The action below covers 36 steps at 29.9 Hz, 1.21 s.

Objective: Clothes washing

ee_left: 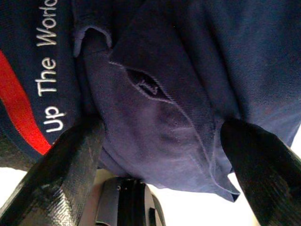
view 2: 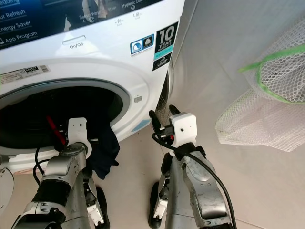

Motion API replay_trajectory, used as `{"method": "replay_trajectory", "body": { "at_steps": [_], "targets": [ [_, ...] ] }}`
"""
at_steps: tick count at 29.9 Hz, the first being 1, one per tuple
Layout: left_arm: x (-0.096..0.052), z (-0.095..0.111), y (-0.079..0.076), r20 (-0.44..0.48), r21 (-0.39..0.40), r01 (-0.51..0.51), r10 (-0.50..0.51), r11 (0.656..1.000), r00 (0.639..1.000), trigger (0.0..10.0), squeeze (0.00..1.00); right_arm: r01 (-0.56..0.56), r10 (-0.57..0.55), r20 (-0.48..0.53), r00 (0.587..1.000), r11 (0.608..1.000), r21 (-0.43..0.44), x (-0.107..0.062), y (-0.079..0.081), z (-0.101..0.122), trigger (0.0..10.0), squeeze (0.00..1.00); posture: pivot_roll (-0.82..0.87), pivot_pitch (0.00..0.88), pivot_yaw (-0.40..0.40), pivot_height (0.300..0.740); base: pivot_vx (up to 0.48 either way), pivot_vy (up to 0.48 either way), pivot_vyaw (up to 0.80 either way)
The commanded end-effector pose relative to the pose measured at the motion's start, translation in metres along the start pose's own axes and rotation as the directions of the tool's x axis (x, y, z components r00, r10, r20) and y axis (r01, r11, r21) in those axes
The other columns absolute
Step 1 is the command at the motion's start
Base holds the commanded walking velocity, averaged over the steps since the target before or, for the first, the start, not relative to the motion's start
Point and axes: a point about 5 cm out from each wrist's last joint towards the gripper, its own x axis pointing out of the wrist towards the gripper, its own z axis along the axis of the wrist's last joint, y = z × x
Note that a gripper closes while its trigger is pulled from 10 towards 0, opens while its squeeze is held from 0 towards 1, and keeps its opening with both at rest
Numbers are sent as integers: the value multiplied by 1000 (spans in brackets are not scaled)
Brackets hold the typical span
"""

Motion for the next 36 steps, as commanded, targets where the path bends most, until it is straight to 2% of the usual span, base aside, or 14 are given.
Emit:
{"method": "replay_trajectory", "body": {
  "at_steps": [1,6,8,12,15,18,22,23,24,36],
  "targets": [
    [1,-11,-1,-36,13,-9,10,1000,999,10000,0,9,-9,-20,1000,1000,11,-5,-2,-4,10000,0,23,377,-118,511,0,0,0],
    [1,-11,-1,-36,12,-9,9,1000,999,10000,0,9,-9,-20,1000,1000,11,-5,-2,-4,10000,0,23,377,-118,511,0,0,0],
    [12,-5,4,21,-74,7,-6,997,1000,10000,0,1,-1,-22,1000,1000,-6,-7,-6,-1,10000,0,-17,361,-155,511,0,0,0],
    [16,0,6,68,-124,28,-19,992,998,10000,0,-2,2,-24,1000,1000,-18,-8,-9,0,10000,0,-27,361,-164,511,0,0,0],
    [18,4,9,95,-175,85,-69,981,993,10000,0,-3,2,-27,1000,1000,-26,-9,-11,1,10000,0,-35,361,-178,511,0,0,0],
    [18,2,15,96,-157,114,-100,981,990,10000,0,-5,4,-30,1000,999,-32,-11,-13,2,10000,0,-34,363,-185,511,0,0,0],
    [22,-7,28,54,-150,79,-72,986,996,10000,0,-12,11,-34,999,999,-33,-10,-13,2,10000,0,-33,367,-192,511,0,0,0],
    [23,-9,33,51,-148,71,-64,986,997,8510,0,-15,14,-35,999,999,-32,-10,-12,2,10000,0,-33,368,-192,511,0,0,0],
    [23,-10,35,52,-149,71,-64,986,997,0,0,-17,16,-36,999,999,-32,-10,-12,2,10000,0,-31,368,-194,511,0,0,0],
    [24,-10,41,56,-142,68,-60,988,997,0,0,-19,17,-40,999,999,-32,-9,-13,3,10000,0,-28,373,-192,511,0,0,0]
  ]
}}
